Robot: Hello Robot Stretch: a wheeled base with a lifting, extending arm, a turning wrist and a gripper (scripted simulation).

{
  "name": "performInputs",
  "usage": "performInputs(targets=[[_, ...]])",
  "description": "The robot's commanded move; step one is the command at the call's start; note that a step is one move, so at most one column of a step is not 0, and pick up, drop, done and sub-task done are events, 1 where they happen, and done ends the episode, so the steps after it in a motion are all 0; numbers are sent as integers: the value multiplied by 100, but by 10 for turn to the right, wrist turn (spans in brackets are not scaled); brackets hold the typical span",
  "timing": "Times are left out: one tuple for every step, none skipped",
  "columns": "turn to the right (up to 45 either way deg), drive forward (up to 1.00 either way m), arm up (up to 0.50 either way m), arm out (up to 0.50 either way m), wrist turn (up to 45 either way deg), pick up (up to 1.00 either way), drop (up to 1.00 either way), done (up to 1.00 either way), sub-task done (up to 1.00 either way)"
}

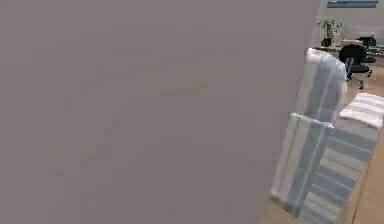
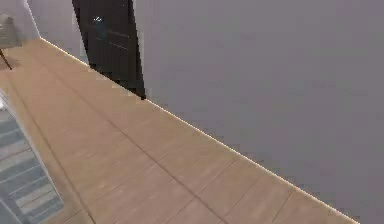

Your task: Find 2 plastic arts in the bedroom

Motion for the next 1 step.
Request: performInputs(targets=[[450,0,0,0,0,0,0,0,0]])
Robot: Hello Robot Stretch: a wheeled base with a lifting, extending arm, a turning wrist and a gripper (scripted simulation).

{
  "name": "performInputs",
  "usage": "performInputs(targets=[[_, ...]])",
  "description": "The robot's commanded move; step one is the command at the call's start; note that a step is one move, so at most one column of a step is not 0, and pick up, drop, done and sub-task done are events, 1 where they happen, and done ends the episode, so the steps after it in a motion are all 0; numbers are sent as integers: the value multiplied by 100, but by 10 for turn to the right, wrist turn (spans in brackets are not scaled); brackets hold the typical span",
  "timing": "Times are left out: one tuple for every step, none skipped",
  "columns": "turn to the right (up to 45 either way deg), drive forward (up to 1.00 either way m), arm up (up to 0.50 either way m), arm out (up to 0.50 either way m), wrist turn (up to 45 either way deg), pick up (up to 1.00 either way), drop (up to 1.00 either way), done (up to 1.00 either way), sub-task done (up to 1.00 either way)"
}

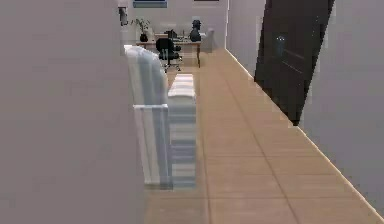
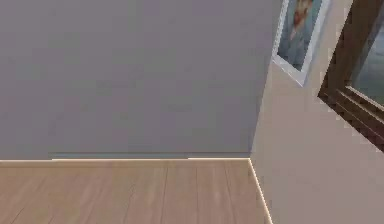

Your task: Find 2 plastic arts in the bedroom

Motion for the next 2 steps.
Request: performInputs(targets=[[450,0,0,0,0,0,0,0,0],[360,0,0,0,0,0,0,0,0]])
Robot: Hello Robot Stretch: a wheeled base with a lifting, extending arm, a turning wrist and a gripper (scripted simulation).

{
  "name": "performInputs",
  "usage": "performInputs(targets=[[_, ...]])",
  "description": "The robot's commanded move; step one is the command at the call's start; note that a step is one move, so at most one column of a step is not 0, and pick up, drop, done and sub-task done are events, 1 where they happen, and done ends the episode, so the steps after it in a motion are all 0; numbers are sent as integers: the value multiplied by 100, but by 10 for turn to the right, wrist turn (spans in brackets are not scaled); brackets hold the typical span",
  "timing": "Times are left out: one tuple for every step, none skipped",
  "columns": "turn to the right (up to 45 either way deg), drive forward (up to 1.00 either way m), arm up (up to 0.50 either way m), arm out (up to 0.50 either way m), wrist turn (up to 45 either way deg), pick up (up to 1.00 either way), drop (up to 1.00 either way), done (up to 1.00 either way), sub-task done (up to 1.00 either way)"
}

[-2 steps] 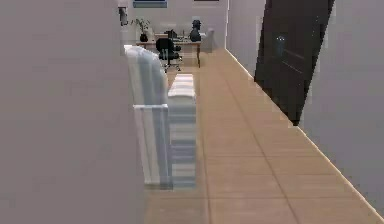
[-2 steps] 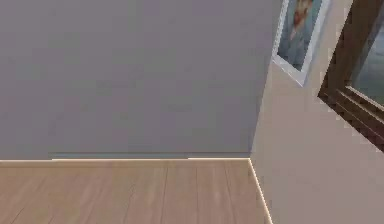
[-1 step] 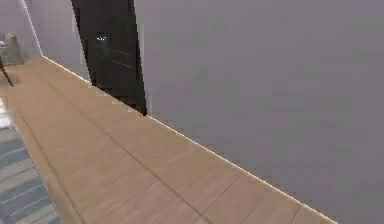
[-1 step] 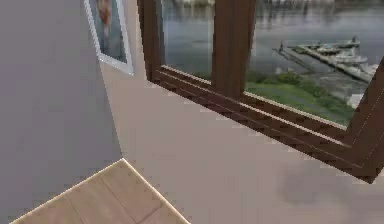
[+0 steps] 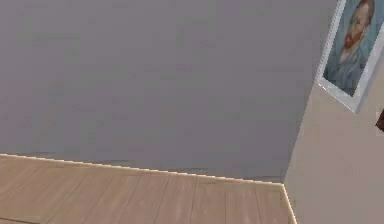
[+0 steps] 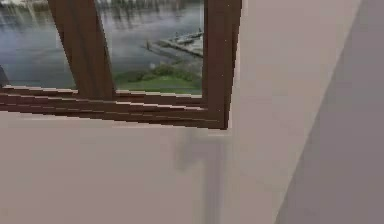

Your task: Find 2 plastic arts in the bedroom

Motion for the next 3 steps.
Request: performInputs(targets=[[0,15,0,0,0,0,0,0,0],[-450,0,0,0,0,0,0,0,0],[0,100,0,0,0,0,0,0,0]])
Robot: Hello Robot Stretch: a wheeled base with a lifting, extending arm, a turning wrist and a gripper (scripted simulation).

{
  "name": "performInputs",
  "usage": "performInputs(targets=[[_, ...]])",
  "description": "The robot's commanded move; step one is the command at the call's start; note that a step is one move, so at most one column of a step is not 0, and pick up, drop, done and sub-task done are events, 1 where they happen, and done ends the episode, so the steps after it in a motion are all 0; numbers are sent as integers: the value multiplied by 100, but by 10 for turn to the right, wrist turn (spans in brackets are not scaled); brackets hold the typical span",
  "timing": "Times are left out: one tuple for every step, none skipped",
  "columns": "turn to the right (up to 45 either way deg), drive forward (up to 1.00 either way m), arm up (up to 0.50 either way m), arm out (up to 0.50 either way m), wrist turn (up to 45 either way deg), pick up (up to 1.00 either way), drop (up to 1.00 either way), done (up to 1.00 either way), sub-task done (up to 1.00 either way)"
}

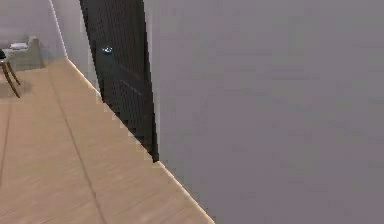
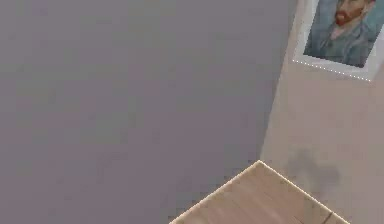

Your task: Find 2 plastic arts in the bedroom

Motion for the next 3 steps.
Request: performInputs(targets=[[-360,0,0,0,0,0,0,0,0],[0,5,0,0,0,0,0,0,0],[0,100,0,0,0,0,0,0,0]])
